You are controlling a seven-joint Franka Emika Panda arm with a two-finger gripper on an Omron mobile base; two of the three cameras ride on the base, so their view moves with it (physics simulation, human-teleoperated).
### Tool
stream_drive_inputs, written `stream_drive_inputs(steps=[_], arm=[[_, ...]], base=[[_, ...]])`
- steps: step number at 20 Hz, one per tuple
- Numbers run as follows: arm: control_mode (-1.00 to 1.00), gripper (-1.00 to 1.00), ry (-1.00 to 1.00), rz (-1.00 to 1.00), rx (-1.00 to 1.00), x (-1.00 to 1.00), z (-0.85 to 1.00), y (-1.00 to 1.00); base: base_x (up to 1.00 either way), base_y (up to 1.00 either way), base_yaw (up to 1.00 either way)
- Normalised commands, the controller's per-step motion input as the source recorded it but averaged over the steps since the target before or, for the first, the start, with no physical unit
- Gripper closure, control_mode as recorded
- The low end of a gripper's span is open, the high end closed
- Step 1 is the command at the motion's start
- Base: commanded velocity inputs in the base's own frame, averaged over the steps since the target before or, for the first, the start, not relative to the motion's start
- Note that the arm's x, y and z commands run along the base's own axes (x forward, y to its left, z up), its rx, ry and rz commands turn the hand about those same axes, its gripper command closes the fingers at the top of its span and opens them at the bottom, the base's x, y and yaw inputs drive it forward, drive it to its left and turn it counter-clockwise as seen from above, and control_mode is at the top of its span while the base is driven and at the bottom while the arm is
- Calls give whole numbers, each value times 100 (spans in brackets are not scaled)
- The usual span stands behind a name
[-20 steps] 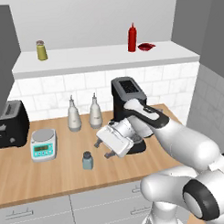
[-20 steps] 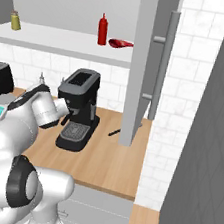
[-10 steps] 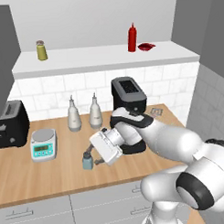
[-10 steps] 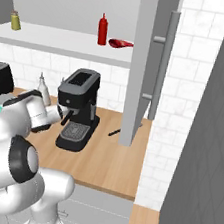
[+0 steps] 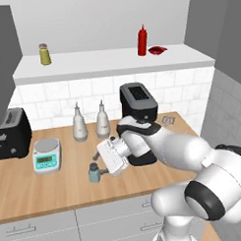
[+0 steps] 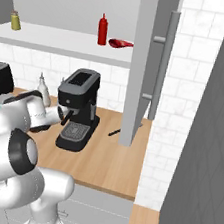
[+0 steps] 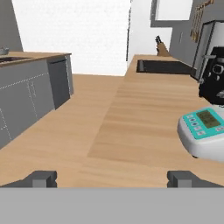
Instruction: Put the shaker and condiment bottle from the counter next to their counterparts in the cabinet.
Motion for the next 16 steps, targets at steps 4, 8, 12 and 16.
stream_drive_inputs(steps=[4,8,12,16], arm=[[-100,-100,0,-1,0,43,0,0],[-100,-100,5,0,0,37,-16,0],[-100,-100,7,0,1,15,-22,2],[-100,-100,7,0,0,0,-22,14]], base=[[0,0,0],[0,0,0],[0,0,0],[0,0,0]])
